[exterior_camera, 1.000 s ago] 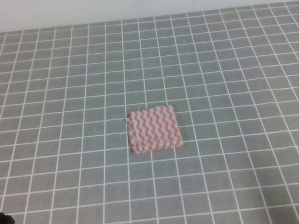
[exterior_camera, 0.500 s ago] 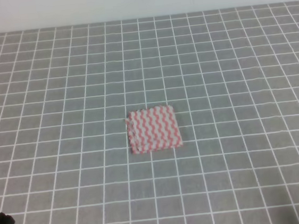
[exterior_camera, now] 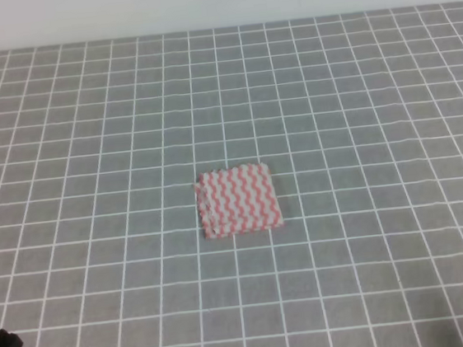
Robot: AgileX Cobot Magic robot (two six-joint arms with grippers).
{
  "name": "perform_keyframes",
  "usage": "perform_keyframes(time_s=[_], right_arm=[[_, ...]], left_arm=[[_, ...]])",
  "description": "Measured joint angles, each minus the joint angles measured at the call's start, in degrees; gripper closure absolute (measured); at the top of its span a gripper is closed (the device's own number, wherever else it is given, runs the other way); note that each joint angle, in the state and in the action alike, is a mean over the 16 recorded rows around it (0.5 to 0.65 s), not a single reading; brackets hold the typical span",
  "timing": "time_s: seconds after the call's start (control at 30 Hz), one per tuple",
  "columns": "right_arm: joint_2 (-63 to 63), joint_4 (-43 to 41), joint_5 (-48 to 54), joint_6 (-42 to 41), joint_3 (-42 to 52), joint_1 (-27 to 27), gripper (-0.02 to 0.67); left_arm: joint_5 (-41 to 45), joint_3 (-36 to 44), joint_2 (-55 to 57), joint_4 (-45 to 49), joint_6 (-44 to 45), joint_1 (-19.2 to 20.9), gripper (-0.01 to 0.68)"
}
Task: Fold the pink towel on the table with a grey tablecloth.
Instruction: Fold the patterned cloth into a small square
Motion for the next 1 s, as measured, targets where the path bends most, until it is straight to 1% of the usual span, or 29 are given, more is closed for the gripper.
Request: perform_keyframes(time_s=[0.27, 0.5, 0.6, 0.7, 0.83, 1.0], right_arm=[[0.23, 0.11, -0.15, 0.0, 0.15, 0.0, 0.664], [0.23, 0.22, -0.15, 0.0, 0.15, 0.0, 0.664], [0.04, 0.32, 0.08, 0.0, -0.08, 0.0, 0.664], [-0.02, 0.37, 0.08, 0.0, -0.08, 0.0, 0.664], [-0.02, 0.42, 0.08, 0.0, -0.08, 0.0, 0.664], [-0.02, 0.48, 0.08, 0.0, -0.08, 0.0, 0.664]], left_arm=[[-0.11, 0.01, 0.0, 0.12, 0.29, 0.0, 0.675], [-1.11, 0.01, 0.02, 1.46, 2.97, 0.0, 0.676], [-1.68, 0.01, 0.03, 3.54, 4.15, 0.04, 0.676], [-1.77, 0.01, 0.04, 7.88, 4.24, 0.42, 0.676], [-1.39, 0.01, 0.04, 15.14, -0.45, 2.26, 0.676], [0.25, 0.01, 0.04, 26.64, -13.32, 6.63, 0.676]])
